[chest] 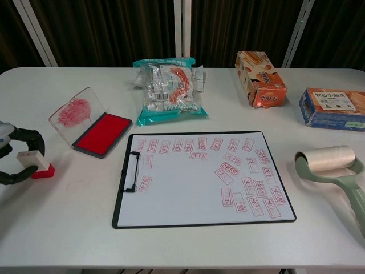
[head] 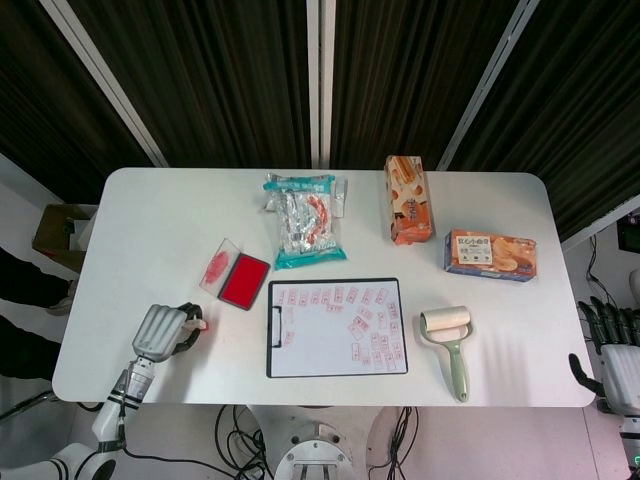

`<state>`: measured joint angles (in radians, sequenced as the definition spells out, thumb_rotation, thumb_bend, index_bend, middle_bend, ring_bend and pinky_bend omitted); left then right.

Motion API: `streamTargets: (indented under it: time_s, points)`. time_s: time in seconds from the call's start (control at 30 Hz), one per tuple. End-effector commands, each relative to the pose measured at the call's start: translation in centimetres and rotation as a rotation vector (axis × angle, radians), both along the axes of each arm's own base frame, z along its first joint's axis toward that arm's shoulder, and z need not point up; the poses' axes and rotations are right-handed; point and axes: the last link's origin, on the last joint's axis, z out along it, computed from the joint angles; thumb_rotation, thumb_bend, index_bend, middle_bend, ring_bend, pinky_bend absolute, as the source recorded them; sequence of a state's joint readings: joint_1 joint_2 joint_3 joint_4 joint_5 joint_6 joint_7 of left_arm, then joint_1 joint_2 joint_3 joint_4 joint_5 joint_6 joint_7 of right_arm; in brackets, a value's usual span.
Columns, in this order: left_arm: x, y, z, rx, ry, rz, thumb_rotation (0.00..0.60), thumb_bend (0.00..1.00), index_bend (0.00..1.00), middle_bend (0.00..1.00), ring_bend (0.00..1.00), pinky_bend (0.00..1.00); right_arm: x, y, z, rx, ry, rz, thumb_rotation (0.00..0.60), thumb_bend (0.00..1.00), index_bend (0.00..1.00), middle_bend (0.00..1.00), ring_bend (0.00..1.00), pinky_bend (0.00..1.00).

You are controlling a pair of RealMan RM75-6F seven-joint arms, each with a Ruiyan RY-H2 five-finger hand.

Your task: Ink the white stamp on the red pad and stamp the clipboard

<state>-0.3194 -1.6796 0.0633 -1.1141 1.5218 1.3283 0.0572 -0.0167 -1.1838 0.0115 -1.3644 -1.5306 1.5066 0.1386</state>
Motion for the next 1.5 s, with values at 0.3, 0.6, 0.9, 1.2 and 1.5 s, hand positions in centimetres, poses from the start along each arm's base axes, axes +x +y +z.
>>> streamTargets:
  time_s: [0.3, 0.6, 0.9, 1.2, 1.5]
  points:
    - [-0.3, -0.1, -0.1, -0.01, 0.008, -0.007, 0.6, 0.38, 0.48, 0.51, 1.0, 1.0, -0.2, 0.0, 0.0, 0.001, 0.0, -0.008, 0.6, 0.32, 0.0, 0.0, 0.0, 0.0]
    - [-0.5, -0.3, 0.0, -0.014, 0.005, -0.018, 0.6, 0.35, 0.36, 0.45, 1.0, 1.0, -0.4, 0.0, -0.1, 0.009, 0.003, -0.022, 0.6, 0.32, 0.0, 0.0, 0.0, 0.0]
    - [-0.4, -0.5, 0.4, -0.003, 0.015, -0.047, 0.6, 0.35, 0.31, 0.39, 1.0, 1.0, -0.4, 0.0, 0.0, 0.005, 0.004, -0.024, 0.6, 0.32, 0.0, 0.0, 0.0, 0.0]
    - [0.1, -1.9, 8.7, 0.246, -0.025, -0.117, 0.6, 0.29, 0.3, 0.37, 0.95, 1.0, -0.4, 0.0, 0.5, -0.013, -0.001, -0.025, 0.6, 0.32, 0.0, 0.0, 0.0, 0.0]
    - [-2.4, -3.9, 19.1, 0.345, 0.003, -0.051, 0.397, 0.25, 0.19, 0.13, 0.13, 0.23, 0.0, 0.1, 0.9, -0.022, 0.041, 0.066, 0.6, 0.3, 0.0, 0.0, 0.0, 0.0]
